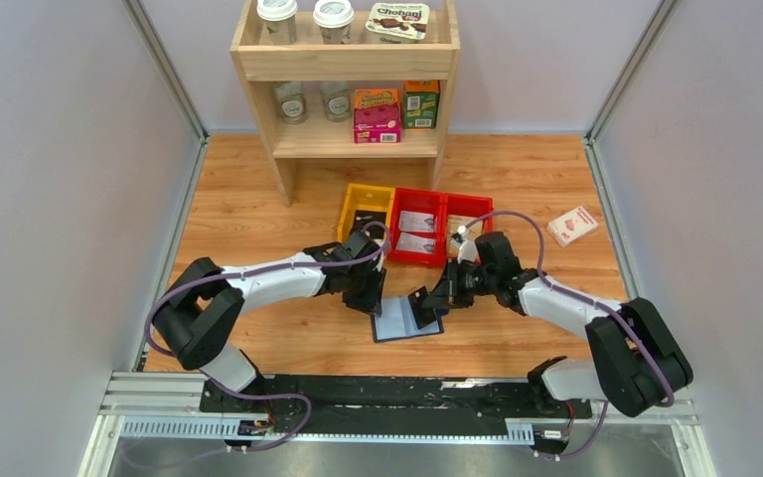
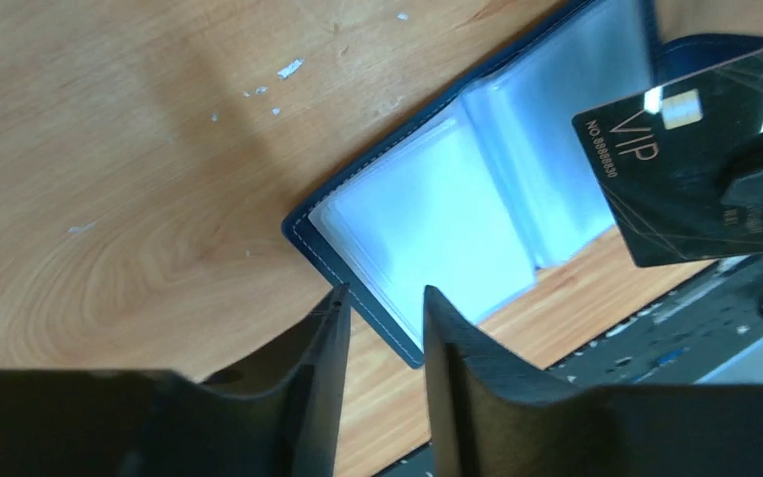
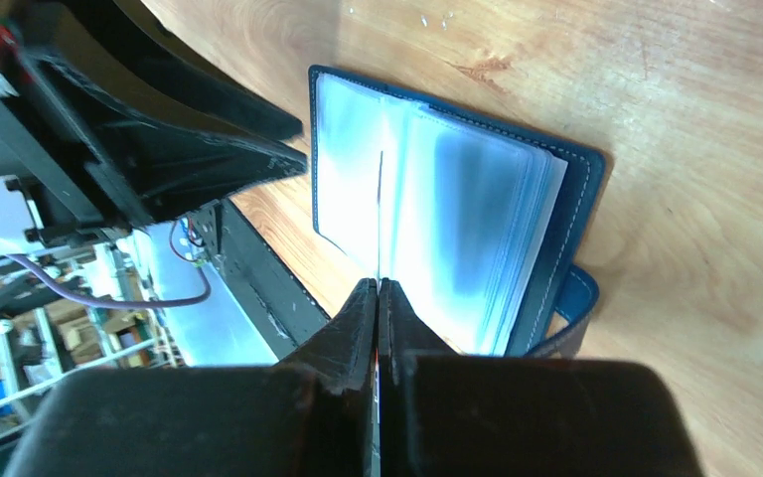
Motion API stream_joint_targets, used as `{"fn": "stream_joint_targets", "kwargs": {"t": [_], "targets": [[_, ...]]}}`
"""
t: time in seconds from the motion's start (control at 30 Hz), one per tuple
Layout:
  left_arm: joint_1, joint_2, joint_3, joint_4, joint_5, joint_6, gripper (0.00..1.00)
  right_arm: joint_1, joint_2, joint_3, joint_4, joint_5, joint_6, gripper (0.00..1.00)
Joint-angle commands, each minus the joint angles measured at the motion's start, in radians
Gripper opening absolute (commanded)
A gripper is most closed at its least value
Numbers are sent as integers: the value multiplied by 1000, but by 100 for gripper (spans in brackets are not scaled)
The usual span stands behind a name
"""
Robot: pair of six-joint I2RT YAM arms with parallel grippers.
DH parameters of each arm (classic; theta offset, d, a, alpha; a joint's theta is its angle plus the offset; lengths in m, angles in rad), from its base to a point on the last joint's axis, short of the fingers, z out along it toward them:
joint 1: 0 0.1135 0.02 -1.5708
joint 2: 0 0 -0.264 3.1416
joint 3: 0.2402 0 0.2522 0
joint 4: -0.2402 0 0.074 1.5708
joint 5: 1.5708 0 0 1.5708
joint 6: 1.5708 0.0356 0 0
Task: Take the credit cards out of the card holder
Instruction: Remove the credit card from the card holder, then place the credit card in the storage box.
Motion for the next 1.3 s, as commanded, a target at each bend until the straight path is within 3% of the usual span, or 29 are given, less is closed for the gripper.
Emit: {"fn": "stream_joint_targets", "kwargs": {"t": [0.0, 0.2, 0.43, 0.8, 1.1, 1.27], "targets": [[-1, -143, 12, -5, -60, 42, 46, -5, -113, 84, -175, 59, -139, 0], [15, -365, 42, 6, -50, 111, 66, -3, -258, 172, -275, -12, -277, 1], [53, -542, 57, 71, 152, 236, 78, 2, -354, 250, -272, -182, -359, 1], [55, -537, 127, 138, 487, 293, 68, 49, -378, 325, -259, -389, -452, 4], [53, -471, 131, 167, 602, 270, 55, 83, -371, 331, -242, -427, -466, 6], [53, -436, 131, 173, 639, 259, 54, 87, -361, 334, -240, -417, -474, 0]]}}
